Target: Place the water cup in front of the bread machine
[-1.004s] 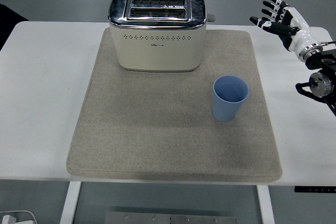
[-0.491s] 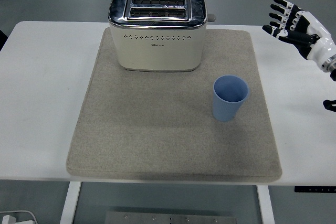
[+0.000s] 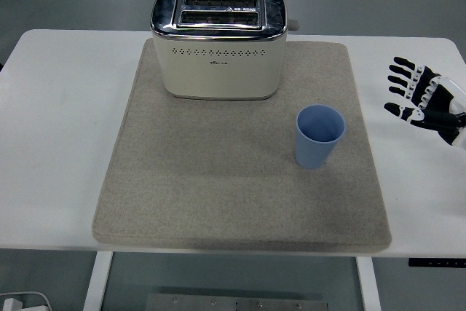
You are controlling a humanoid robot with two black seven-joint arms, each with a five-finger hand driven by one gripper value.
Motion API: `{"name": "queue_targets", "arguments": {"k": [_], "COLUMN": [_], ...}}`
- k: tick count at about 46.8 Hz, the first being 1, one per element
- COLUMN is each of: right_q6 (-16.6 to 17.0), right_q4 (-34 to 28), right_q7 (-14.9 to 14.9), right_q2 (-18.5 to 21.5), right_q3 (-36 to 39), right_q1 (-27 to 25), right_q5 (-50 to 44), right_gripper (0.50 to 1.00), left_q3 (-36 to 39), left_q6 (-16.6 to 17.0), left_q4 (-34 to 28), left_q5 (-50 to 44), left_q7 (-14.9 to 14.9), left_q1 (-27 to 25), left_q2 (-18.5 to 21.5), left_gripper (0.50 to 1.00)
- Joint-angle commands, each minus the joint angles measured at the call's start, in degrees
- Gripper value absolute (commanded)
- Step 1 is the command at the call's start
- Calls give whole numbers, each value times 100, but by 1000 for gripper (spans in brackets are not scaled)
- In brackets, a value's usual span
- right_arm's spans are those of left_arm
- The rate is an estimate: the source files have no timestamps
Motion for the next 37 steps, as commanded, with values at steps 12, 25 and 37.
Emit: {"name": "queue_targets", "arguments": {"k": [12, 25, 37], "right_q6": [-96, -157, -280], "right_q4": [98, 89, -7], "right_q7": [66, 66, 66], "right_q2": [-53, 202, 606], "right_q3": [-12, -12, -30], "right_q1": [-235, -358, -375], "right_q5": [-1113, -1527, -1676], "right_gripper": [881, 879, 881], "left_q3": [0, 0, 0], "left_q6": [-1, 8, -1], "left_q4": [0, 0, 0], "left_q5": [0, 0, 0], "left_q7": [0, 0, 0], "left_q1": [0, 0, 0], "left_q2": [0, 0, 0], "left_gripper": [1000, 1000, 1000]}}
